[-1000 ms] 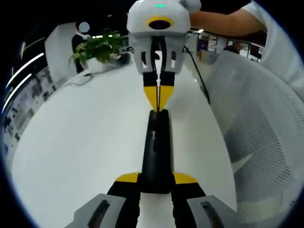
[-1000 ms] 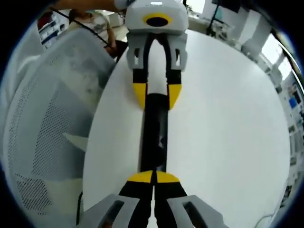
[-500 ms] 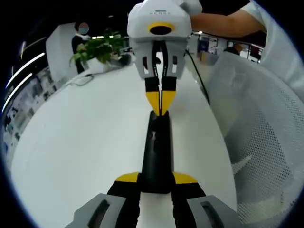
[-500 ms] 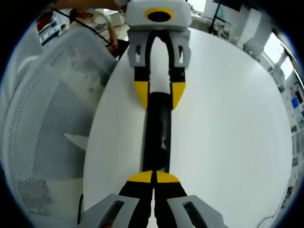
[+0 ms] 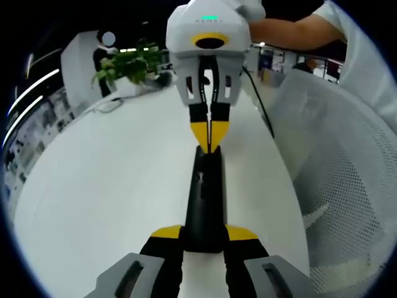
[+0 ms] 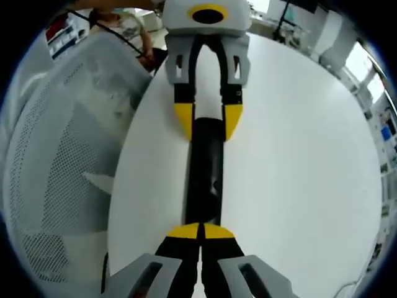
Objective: Press the specified remote control buttons in sequence, fully releasing each button before pressing the next.
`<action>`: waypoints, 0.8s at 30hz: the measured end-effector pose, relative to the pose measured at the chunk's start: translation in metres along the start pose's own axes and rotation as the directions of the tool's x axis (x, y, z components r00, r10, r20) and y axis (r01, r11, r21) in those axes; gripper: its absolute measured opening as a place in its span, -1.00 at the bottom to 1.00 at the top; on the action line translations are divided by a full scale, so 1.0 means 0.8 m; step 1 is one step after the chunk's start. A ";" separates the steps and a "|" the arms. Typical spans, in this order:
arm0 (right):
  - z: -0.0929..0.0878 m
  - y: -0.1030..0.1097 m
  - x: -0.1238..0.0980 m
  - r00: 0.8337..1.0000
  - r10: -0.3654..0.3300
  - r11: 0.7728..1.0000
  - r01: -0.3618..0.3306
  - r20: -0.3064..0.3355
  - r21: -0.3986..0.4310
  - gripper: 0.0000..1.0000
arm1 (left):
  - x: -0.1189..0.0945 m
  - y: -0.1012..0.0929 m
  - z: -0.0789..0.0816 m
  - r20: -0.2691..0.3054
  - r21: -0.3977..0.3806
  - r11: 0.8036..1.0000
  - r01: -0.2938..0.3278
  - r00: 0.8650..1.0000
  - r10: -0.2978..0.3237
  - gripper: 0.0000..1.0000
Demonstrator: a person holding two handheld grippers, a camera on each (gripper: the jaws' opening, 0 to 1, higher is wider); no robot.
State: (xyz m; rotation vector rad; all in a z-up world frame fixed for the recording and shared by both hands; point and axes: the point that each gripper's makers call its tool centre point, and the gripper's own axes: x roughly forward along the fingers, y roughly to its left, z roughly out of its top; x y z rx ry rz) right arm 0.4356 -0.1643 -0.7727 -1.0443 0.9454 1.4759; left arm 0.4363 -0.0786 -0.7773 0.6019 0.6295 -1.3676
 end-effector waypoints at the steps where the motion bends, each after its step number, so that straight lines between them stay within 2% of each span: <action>1: 0.000 0.000 0.000 1.000 -0.001 1.000 0.001 0.003 0.000 -1.00 | 0.000 0.000 0.000 0.000 0.000 1.000 0.000 1.000 0.000 -0.53; 24: 0.002 0.002 -0.001 0.999 -0.004 1.000 0.003 0.037 0.028 -1.00 | 0.001 -0.002 0.001 -0.026 0.007 1.000 0.007 1.000 -0.007 -0.53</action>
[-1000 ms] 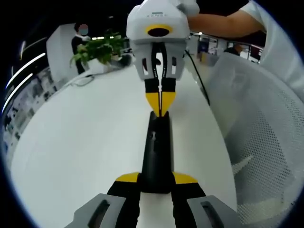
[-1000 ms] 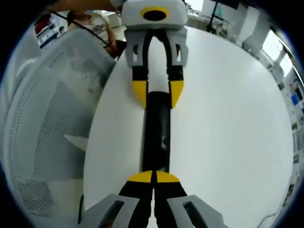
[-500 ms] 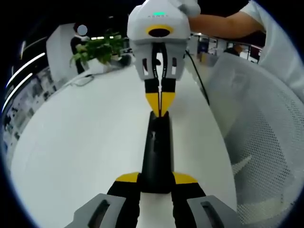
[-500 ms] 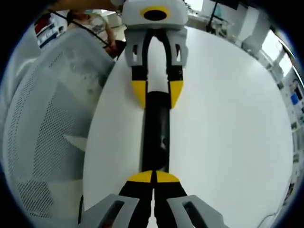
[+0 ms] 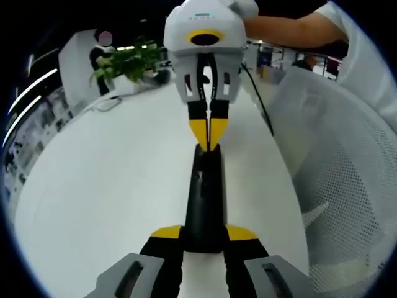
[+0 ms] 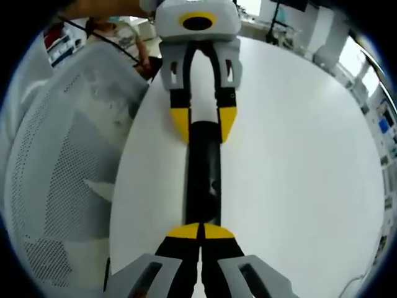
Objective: Press the specified remote control buttons in sequence, fully releasing each button before pressing the next.
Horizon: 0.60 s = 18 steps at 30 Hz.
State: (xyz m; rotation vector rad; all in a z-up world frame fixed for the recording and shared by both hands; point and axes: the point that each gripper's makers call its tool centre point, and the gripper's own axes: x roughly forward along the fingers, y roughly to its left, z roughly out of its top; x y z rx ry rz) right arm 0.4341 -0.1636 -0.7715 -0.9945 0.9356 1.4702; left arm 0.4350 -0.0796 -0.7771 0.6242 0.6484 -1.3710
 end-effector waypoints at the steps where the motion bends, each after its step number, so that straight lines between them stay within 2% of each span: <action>1: 0.000 0.000 0.000 1.000 -0.002 1.000 0.002 -0.003 -0.005 -1.00 | 0.000 0.000 0.000 -0.001 0.000 1.000 0.000 1.000 0.000 -0.53; 10: 0.001 0.001 -0.003 1.000 -0.017 1.000 0.017 -0.011 -0.022 -1.00 | 0.000 -0.001 0.000 -0.009 0.002 1.000 -0.001 1.000 0.001 -0.53; 18: 0.011 0.003 -0.011 1.000 -0.024 0.999 0.024 0.001 -0.033 -1.00 | 0.000 -0.001 0.000 -0.010 0.001 1.000 -0.003 1.000 0.003 -0.53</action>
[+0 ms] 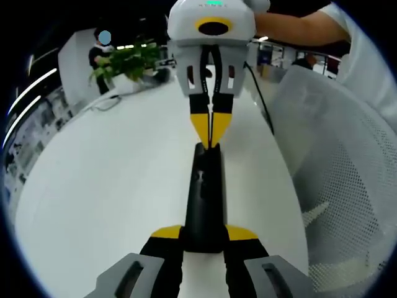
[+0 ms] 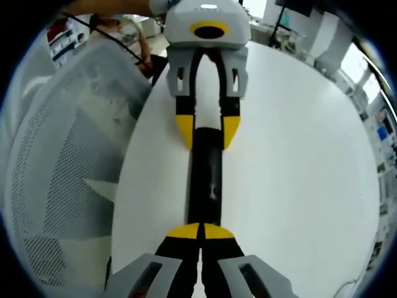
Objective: Press the specified remote control buttons in sequence, fully releasing each button before pressing the next.
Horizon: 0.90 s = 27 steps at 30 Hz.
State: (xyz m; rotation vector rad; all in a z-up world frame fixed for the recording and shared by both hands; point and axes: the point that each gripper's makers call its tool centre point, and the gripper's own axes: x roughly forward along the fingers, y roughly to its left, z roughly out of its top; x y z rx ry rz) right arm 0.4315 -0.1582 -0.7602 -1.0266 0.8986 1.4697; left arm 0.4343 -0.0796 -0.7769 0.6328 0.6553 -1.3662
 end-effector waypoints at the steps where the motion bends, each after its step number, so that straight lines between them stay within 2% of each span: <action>1: 0.002 -0.001 -0.001 1.000 -0.002 1.000 0.002 0.002 -0.007 -1.00 | 0.000 0.000 0.000 0.000 0.000 1.000 0.000 1.000 0.000 -0.53; 27: 0.013 -0.007 0.013 1.000 0.008 1.000 -0.009 -0.005 -0.025 -1.00 | 0.000 0.003 -0.001 0.007 -0.004 1.000 0.000 1.000 0.000 -0.53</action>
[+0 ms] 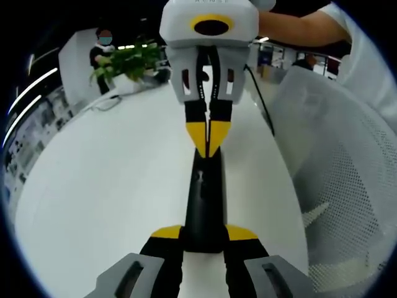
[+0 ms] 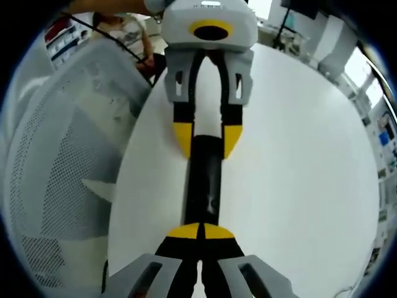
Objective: Press the specified remote control buttons in sequence, fully releasing each button before pressing the next.
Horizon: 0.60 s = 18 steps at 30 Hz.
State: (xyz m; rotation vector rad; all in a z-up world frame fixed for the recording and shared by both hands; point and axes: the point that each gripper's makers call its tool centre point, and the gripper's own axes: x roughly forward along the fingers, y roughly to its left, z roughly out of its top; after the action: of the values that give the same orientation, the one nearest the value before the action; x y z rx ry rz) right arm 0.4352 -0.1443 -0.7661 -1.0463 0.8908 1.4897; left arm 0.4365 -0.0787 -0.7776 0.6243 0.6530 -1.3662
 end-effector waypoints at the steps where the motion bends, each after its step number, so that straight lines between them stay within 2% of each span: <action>1: 0.000 0.000 0.000 1.000 0.000 1.000 0.000 0.000 0.001 -1.00 | 0.000 0.000 0.000 0.000 0.000 1.000 0.000 1.000 0.000 -0.53; 18: -0.001 0.002 0.007 1.000 0.017 1.000 -0.017 -0.012 -0.006 -1.00 | 0.000 0.000 0.000 0.005 0.000 1.000 -0.002 1.000 0.002 -0.53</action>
State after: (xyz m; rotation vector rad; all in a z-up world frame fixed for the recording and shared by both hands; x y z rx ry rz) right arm 0.4333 -0.1436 -0.7720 -1.0555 0.9053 1.5027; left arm 0.4363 -0.0787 -0.7775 0.6211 0.6484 -1.3652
